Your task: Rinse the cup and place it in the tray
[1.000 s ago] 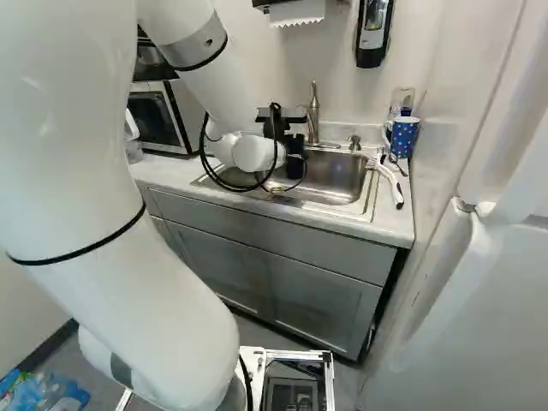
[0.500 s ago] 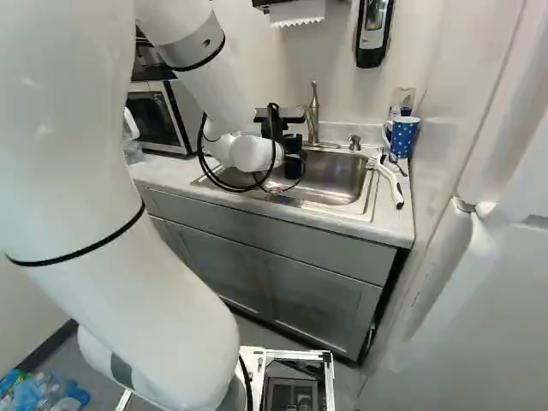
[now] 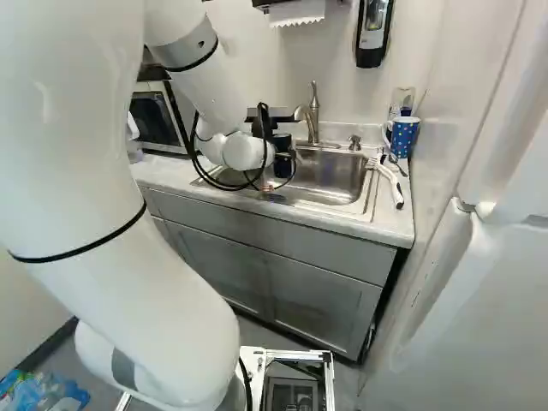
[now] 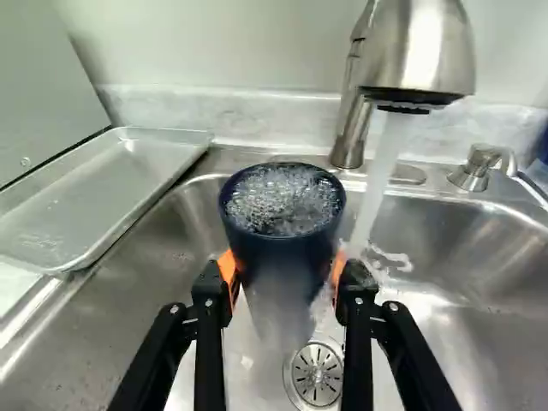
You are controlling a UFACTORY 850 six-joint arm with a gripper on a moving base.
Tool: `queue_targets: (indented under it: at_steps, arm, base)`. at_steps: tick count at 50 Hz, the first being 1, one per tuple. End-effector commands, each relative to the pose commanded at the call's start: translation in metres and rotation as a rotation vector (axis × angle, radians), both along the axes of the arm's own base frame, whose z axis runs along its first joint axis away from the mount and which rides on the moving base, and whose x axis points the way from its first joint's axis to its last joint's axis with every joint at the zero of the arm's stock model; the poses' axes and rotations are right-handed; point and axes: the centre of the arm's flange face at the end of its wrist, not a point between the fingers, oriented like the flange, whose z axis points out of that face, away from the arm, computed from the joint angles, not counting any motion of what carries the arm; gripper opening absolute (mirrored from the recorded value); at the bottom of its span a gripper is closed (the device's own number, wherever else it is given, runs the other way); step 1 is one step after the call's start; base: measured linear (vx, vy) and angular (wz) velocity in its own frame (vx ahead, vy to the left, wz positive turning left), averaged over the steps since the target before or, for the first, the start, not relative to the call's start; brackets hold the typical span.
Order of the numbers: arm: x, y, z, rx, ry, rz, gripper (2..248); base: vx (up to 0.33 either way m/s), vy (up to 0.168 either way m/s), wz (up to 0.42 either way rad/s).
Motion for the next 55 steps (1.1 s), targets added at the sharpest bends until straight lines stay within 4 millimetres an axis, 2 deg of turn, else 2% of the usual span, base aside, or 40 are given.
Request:
queue_targets:
  at_steps: [10,31,55]
  arm:
    - [0.005,0.015,0.002,-0.001,-0.006,0.032,122]
    - [0.019,0.043,0.024,-0.005,-0.052,0.094,122]
    - [0.018,0.046,0.046,-0.006,-0.066,0.1,122]
  base:
    - [0.0,0.0,0.0]
    - [0.0,0.0,0.0]
    - [0.0,0.0,0.0]
